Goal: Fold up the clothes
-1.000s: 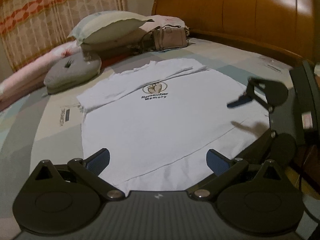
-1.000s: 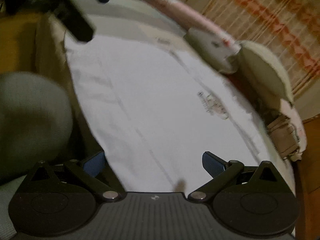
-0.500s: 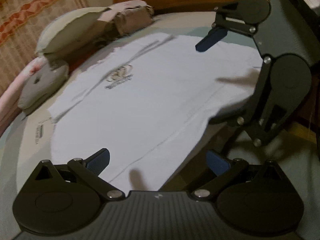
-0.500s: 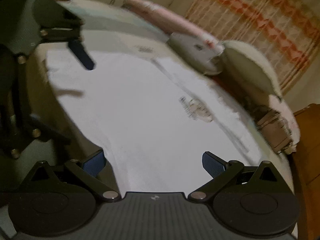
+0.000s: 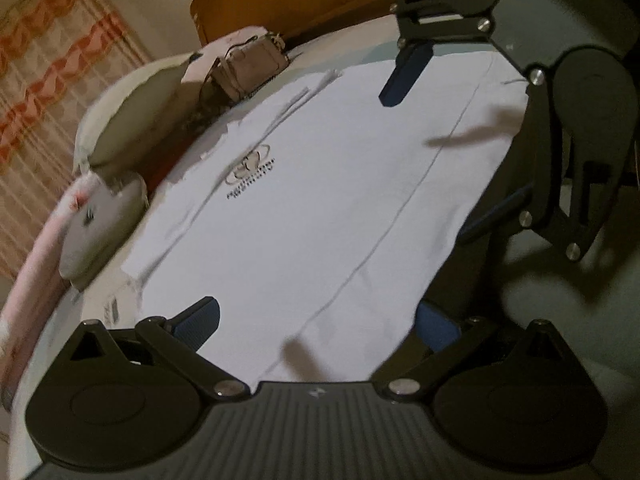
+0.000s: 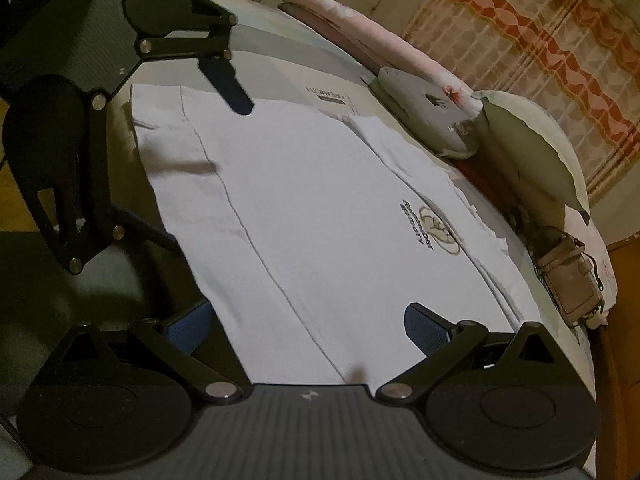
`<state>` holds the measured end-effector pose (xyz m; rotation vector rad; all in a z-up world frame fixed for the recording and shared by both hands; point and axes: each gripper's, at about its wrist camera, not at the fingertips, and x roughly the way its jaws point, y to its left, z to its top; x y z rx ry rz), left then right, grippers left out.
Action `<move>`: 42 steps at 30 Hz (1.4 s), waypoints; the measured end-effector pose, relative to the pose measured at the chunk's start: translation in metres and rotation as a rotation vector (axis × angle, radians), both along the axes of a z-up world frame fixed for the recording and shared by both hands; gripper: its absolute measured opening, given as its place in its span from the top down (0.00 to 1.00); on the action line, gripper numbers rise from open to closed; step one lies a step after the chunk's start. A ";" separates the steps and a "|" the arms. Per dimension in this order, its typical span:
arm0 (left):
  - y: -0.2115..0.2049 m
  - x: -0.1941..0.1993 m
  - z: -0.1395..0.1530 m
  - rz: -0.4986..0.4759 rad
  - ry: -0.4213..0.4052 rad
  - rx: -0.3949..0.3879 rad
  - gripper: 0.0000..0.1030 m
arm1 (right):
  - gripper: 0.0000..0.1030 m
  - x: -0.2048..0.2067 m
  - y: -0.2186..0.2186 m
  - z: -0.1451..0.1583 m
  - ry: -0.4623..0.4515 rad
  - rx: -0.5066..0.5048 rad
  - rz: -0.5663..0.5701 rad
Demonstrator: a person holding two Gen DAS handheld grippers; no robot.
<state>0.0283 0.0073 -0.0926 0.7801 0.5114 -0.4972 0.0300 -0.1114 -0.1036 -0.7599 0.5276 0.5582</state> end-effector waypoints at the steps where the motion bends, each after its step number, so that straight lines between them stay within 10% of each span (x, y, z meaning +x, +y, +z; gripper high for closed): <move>1: 0.001 0.001 0.002 0.001 -0.006 -0.003 0.01 | 0.00 0.000 0.002 0.001 0.000 0.000 0.005; 17: 0.000 -0.011 -0.003 -0.076 -0.036 0.056 0.01 | 0.00 -0.010 0.040 -0.005 -0.242 -0.156 0.069; 42: -0.010 0.006 -0.003 0.010 -0.076 0.015 0.01 | 0.00 0.017 -0.004 -0.007 -0.123 -0.045 -0.126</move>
